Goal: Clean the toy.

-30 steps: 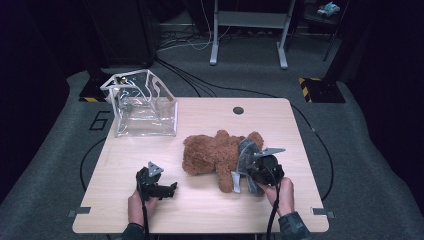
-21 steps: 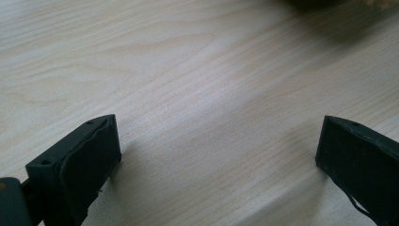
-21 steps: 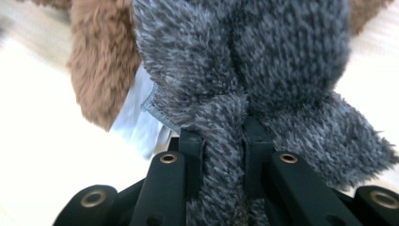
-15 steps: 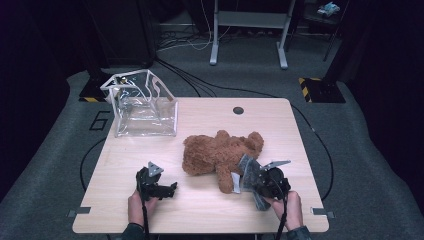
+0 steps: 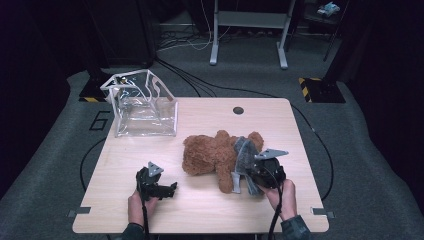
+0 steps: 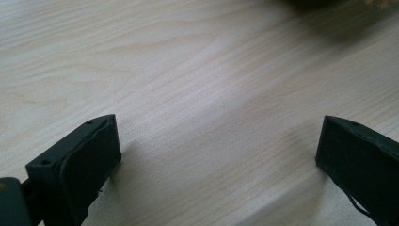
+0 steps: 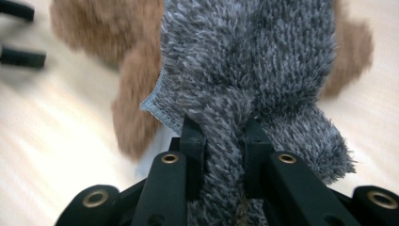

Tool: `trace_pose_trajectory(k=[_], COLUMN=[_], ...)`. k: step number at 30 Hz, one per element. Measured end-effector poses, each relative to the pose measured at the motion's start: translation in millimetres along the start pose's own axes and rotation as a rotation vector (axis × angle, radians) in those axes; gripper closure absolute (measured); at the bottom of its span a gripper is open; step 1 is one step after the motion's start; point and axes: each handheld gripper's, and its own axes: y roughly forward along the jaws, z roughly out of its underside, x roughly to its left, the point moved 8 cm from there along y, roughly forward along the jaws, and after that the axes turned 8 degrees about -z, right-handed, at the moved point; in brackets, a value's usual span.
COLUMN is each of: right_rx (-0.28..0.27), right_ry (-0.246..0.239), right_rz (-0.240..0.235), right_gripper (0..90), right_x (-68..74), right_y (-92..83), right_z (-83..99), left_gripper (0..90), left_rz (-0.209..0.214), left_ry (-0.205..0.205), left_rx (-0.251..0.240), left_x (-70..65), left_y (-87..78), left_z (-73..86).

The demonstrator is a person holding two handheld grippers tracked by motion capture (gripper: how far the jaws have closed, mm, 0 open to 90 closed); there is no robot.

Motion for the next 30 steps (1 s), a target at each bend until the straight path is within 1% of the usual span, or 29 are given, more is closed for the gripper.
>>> trace_pose_trajectory(k=[1,2,4,7,9,13,16,18,20,21,23,27,29,30], right_rx=[0.0,0.004,0.031,0.07,0.082,0.094,0.111,0.125,0.134,0.148,0.151,0.183,0.199,0.201], right_ry=[-0.013,-0.014,-0.033,-0.039,-0.034,-0.006,-0.012,0.008,0.001,0.018,0.013,0.005,0.008,0.019], right_rz=[0.006,0.019,0.035,0.047,0.051,0.044,0.042,0.04,0.039,0.039,0.032,0.03,0.027,0.022], right_gripper=[75.6,75.6,75.6,75.9,76.1,76.3,76.3,76.3,76.3,76.3,76.4,76.4,76.4,76.3], right_x=[-0.4,0.1,-0.4,0.1,0.3,-0.3,-0.1,1.7,0.7,2.0,1.9,1.4,1.8,3.6], right_y=[3.9,7.7,18.0,32.2,38.5,43.8,47.9,50.0,53.7,55.3,59.0,65.1,65.7,67.0], right_z=[-4.7,-7.7,-9.6,-4.4,0.3,7.0,11.9,16.0,20.2,23.5,27.8,37.7,41.2,42.5], left_gripper=[0.0,0.0,0.0,0.0,0.0,0.0,0.0,0.0,0.0,0.0,0.0,0.0,0.0,0.0], left_rz=[0.0,0.0,0.0,0.0,0.0,0.0,0.0,0.0,0.0,0.0,0.0,0.0,0.0,0.0], left_ry=[0.0,0.0,0.0,0.0,0.0,0.001,0.001,0.001,0.001,0.001,0.001,0.001,0.0,0.0], left_rx=[0.0,0.0,0.0,0.0,0.0,0.0,0.0,0.0,0.0,0.0,0.0,0.0,0.0,0.0], left_x=[0.0,0.0,0.0,0.0,0.0,0.1,0.1,0.0,0.1,0.1,0.0,0.0,-0.1,-0.1], left_y=[0.0,0.0,0.0,0.0,0.0,0.0,0.0,0.0,0.0,0.0,0.0,0.0,0.0,0.0], left_z=[0.0,0.0,0.0,0.0,0.0,0.0,0.0,0.0,0.0,0.0,0.0,0.0,0.0,0.0])
